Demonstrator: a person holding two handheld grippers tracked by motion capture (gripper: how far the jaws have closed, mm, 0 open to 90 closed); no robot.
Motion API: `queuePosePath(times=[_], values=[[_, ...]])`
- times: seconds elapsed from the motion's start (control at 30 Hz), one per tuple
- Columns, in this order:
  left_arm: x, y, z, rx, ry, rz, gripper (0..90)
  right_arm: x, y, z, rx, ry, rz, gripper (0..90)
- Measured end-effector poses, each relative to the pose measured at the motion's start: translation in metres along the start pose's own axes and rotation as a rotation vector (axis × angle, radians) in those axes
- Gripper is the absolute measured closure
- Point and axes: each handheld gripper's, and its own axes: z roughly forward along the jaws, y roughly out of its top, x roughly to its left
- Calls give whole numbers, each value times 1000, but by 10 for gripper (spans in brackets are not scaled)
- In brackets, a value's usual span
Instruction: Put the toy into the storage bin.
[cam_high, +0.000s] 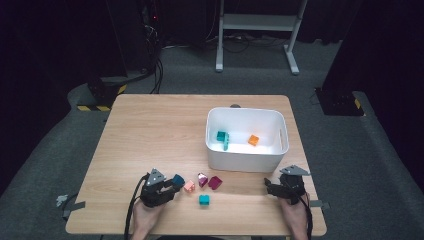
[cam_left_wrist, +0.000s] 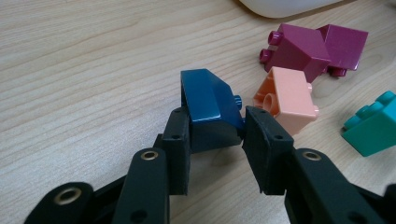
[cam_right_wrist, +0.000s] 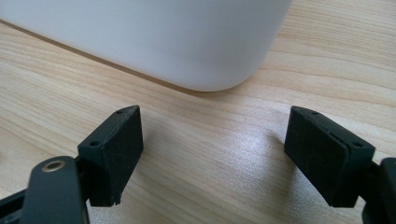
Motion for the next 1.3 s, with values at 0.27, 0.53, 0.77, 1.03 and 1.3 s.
queuePosePath(times=[0.27, 0.53, 0.77, 1.03, 1.3], values=[[1, 6, -5, -13, -16, -7, 624, 0, 0, 0, 0, 0, 0, 193], [3, 15, -9, -19, -36, -14, 624, 0, 0, 0, 0, 0, 0, 193], [4, 29, -16, -32, -52, -6, 624, 0, 0, 0, 0, 0, 0, 193], [6, 51, -21, -42, -81, 13, 624, 0, 0, 0, 0, 0, 0, 193], [8, 76, -25, -58, -103, 28, 624, 0, 0, 0, 0, 0, 0, 193]])
